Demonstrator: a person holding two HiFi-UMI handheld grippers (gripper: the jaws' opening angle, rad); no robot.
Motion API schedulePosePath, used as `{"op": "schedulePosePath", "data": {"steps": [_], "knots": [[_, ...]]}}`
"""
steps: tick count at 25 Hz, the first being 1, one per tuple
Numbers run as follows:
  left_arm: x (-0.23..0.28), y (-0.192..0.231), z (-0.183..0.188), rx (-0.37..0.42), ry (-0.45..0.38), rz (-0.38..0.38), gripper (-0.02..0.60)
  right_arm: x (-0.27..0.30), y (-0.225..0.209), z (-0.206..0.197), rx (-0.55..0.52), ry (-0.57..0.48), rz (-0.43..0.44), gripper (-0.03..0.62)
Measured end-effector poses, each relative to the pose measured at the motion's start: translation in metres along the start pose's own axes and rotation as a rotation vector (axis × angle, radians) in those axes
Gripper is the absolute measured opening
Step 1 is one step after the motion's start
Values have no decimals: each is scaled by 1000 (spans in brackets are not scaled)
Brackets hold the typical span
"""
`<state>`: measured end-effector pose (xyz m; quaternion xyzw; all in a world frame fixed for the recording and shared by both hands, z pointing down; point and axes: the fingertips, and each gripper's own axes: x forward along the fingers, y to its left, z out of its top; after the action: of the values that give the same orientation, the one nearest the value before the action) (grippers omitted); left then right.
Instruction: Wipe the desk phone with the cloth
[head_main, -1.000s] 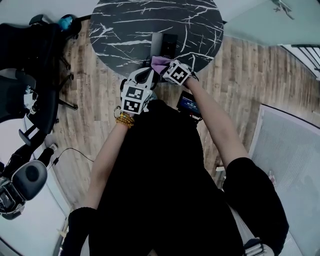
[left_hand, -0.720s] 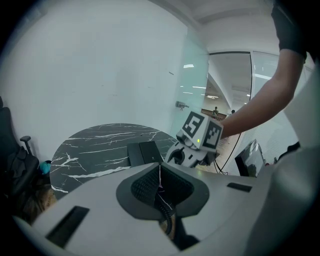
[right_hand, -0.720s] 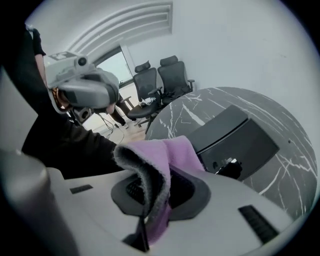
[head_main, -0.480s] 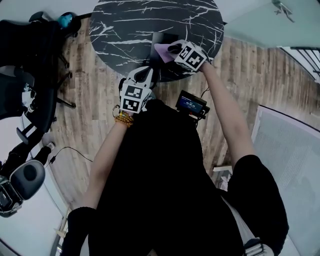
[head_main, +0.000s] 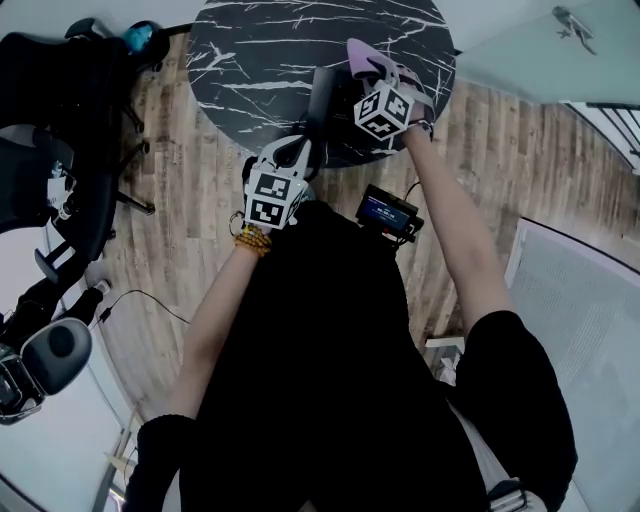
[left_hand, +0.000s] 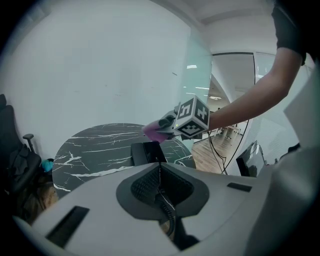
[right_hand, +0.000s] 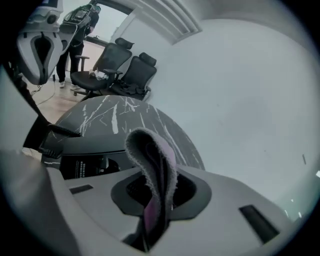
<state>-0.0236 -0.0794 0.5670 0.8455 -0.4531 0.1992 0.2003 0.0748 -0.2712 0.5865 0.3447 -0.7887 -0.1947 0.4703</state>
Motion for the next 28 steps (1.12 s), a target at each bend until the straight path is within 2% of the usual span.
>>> {"op": "schedulePosePath", "data": {"steps": [3,5,9,16,28], "knots": [[0,0,0,-1,3,1,20,10,37,-19,6,56,110,60],[1,0,-1,-1,7,1,20,12,54,-26,-23,80,137,60],[2,0,-4,3,16,-1,20,12,69,-26,-84,90,146,60],[3,-2,-3,7,15,-8,20,13,77,-27,-53,107,124,60],[4,-5,-3,2,7,-13,20,7,98,-28,-12,118,172,60]]}}
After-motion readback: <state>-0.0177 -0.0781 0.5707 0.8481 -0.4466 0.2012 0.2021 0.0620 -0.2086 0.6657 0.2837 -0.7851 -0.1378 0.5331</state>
